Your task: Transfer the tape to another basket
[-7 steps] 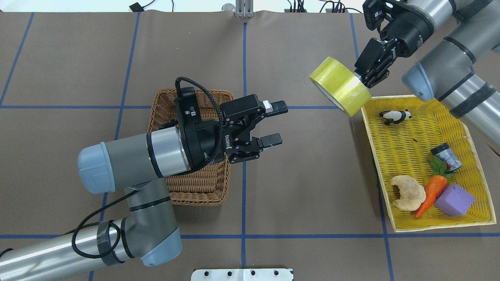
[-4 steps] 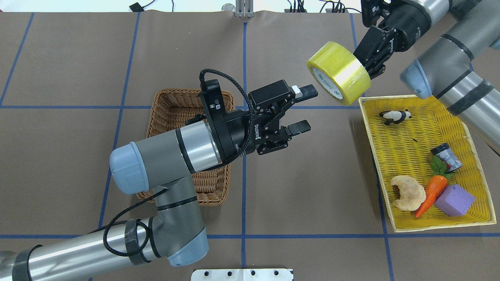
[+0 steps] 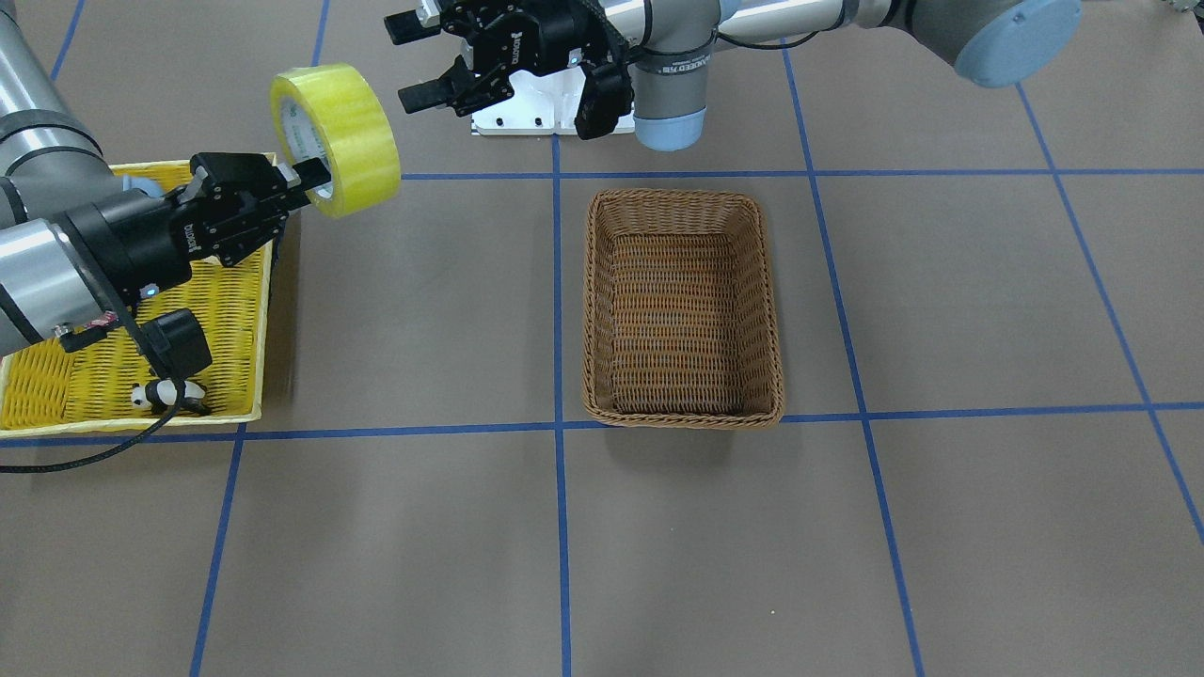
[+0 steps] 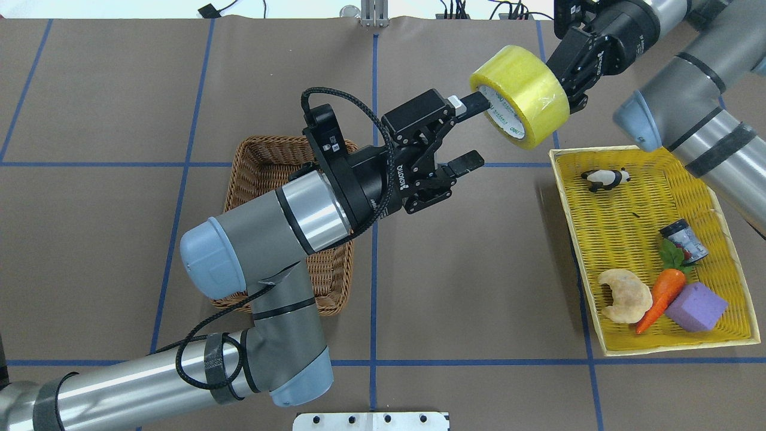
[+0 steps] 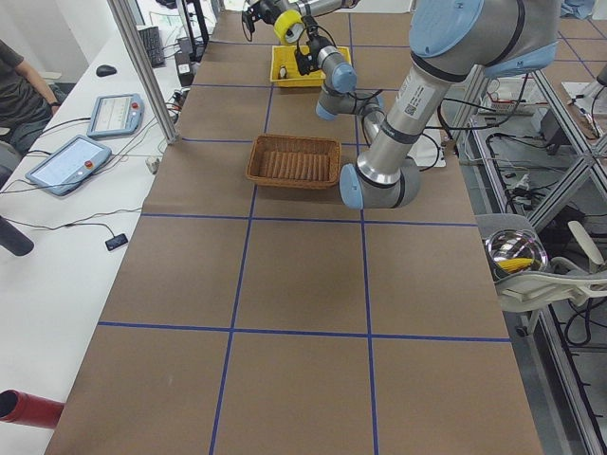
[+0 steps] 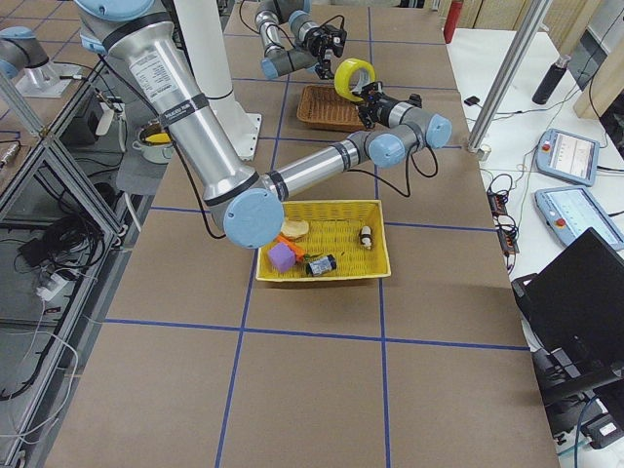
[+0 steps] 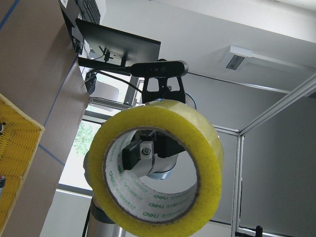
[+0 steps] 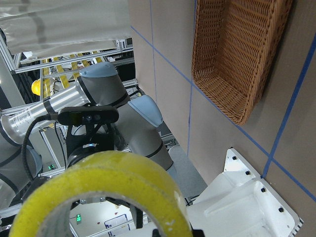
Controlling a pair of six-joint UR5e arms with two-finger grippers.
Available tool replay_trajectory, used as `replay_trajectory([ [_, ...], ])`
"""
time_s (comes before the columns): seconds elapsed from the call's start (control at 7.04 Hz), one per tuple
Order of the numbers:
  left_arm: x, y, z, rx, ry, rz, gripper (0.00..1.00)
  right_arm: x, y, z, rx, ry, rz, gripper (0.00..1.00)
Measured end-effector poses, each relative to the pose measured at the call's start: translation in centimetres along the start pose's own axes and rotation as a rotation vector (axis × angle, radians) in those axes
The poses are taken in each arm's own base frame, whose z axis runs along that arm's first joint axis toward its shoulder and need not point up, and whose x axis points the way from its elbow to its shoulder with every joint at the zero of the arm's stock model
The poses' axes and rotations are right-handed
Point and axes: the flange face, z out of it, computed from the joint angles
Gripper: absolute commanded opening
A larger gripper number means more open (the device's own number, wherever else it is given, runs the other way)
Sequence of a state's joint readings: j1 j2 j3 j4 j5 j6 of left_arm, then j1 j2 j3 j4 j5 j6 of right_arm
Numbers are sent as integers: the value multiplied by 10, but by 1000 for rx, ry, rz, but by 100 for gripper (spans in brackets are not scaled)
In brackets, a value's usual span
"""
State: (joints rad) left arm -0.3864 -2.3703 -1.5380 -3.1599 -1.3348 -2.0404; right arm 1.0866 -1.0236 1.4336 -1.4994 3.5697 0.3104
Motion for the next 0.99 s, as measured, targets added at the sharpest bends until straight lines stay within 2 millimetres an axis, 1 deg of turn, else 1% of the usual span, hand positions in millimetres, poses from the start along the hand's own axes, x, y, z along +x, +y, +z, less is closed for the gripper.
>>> replay_trajectory([
  [0.28,6,-5,3,72,57,-7,96,-1,-1,-2,8,-46,22,0],
  [0.57,5,-10,9,114,86,-13,96,-6,-4,1,24,-88,25,0],
  [0.71,9,-8,14,126,102,-17,96,-7,-5,5,25,-97,29,0],
  [0.99,18,-5,20,135,128,-22,96,-1,-8,16,15,-101,25,0],
])
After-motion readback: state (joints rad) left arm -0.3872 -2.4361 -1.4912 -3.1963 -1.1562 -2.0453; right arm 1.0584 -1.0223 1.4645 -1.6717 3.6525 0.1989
